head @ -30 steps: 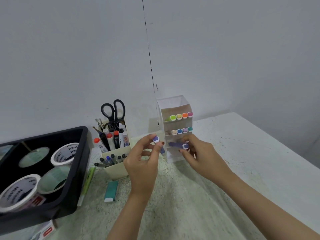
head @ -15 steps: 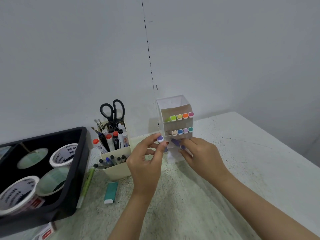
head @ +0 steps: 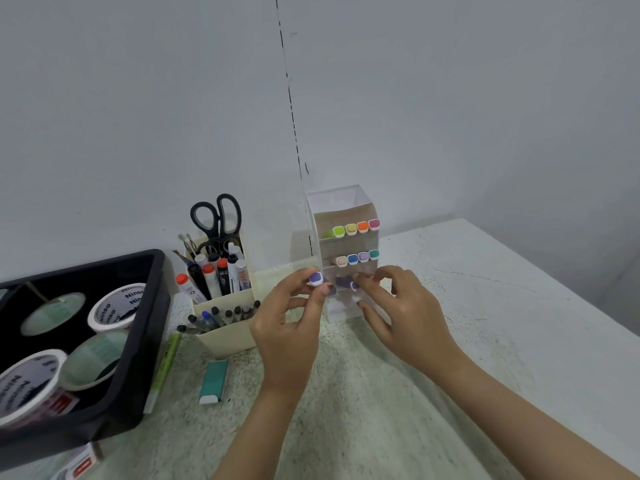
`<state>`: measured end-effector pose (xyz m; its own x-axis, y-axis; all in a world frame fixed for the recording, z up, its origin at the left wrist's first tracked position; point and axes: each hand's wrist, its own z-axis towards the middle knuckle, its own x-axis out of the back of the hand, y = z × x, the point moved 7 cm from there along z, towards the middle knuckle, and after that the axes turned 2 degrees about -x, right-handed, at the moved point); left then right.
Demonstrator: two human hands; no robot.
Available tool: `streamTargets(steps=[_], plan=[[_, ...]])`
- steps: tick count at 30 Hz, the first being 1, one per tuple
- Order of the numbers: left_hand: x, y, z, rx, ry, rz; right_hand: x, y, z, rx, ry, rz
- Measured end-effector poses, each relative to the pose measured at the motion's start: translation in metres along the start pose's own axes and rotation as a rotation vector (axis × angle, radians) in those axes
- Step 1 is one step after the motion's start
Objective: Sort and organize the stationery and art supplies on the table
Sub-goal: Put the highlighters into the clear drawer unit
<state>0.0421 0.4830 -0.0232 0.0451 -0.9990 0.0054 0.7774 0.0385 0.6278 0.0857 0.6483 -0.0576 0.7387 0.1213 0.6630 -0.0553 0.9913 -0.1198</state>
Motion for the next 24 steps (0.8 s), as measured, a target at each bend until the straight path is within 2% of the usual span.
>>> streamTargets(steps=[6, 11, 16, 21, 24], plan=[[-0.001, 0.002, -0.004, -0.072, 0.015, 0.001, -0.005, 0.002, -0.015, 0.038, -0.060, -0.048], [0.000, 0.001, -0.004, -0.080, 0.017, 0.014, -0.008, 0.000, -0.017, 0.003, -0.010, -0.016], [0.001, -0.002, -0.006, -0.088, 0.002, 0.004, -0.012, 0.002, -0.023, -0.081, -0.040, 0.021], [-0.008, -0.007, -0.012, -0.196, -0.095, 0.087, -0.015, 0.006, -0.025, -0.209, -0.092, 0.123], [-0.017, -0.020, -0.016, -0.116, -0.151, 0.138, -0.019, 0.008, -0.027, -0.258, -0.137, 0.193]])
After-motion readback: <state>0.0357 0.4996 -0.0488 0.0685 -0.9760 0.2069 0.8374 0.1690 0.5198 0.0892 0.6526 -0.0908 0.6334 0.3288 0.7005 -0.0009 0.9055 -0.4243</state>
